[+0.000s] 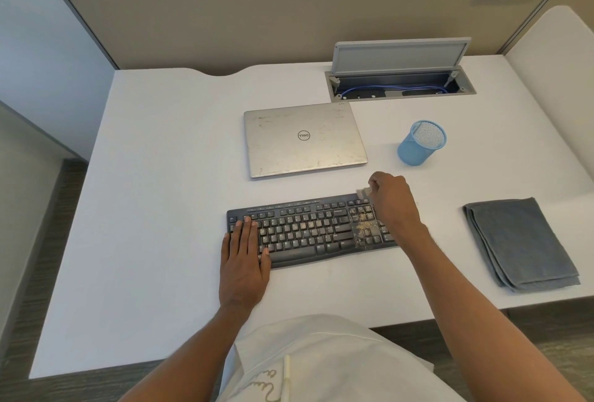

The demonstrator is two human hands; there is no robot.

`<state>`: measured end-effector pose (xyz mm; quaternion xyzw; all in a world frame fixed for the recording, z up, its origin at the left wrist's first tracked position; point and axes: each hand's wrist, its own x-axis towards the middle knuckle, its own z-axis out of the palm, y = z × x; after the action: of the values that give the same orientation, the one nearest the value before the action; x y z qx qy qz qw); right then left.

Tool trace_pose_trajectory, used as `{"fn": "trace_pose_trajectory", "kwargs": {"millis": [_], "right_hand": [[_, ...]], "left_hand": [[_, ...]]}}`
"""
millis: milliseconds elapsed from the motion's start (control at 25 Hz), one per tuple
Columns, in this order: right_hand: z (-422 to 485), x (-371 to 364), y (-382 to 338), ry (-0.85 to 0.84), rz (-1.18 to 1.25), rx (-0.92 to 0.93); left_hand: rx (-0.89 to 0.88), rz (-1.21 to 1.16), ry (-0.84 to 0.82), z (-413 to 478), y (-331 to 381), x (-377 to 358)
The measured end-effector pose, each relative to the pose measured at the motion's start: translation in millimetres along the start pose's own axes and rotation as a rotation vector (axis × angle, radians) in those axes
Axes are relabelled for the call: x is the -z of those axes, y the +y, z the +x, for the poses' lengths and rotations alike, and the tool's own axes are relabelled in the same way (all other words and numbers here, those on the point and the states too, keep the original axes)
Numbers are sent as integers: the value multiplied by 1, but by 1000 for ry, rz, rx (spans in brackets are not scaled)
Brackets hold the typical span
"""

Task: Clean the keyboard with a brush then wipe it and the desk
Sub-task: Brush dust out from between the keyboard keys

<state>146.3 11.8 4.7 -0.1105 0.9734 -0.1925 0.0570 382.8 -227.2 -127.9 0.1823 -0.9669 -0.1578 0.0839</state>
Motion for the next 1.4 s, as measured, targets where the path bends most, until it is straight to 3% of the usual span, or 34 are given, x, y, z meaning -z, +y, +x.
{"fn": "trace_pose_trajectory", "kwargs": {"millis": [200,400,600,760,920,1120,1400], "right_hand": [[0,7,5,-132,-107,-7],[4,13,-2,43,-4,27],[-2,5,-2,-58,-59,-21],[-4,18,-2,-198,-200,46],[-4,18,-13,-145,-8,103],[-14,1,-38,-281,195,188],[-3,4,-17,-228,63,85]], "left_hand": [[-1,0,4,0,0,0],[1,0,3,0,0,-1],[-2,-3,12,0,1,1],[-5,-4,16,0,0,0],[-10,-7,27,0,0,-1],[-13,0,27,0,0,-1],[-7,-5,22,1,0,-1]]}}
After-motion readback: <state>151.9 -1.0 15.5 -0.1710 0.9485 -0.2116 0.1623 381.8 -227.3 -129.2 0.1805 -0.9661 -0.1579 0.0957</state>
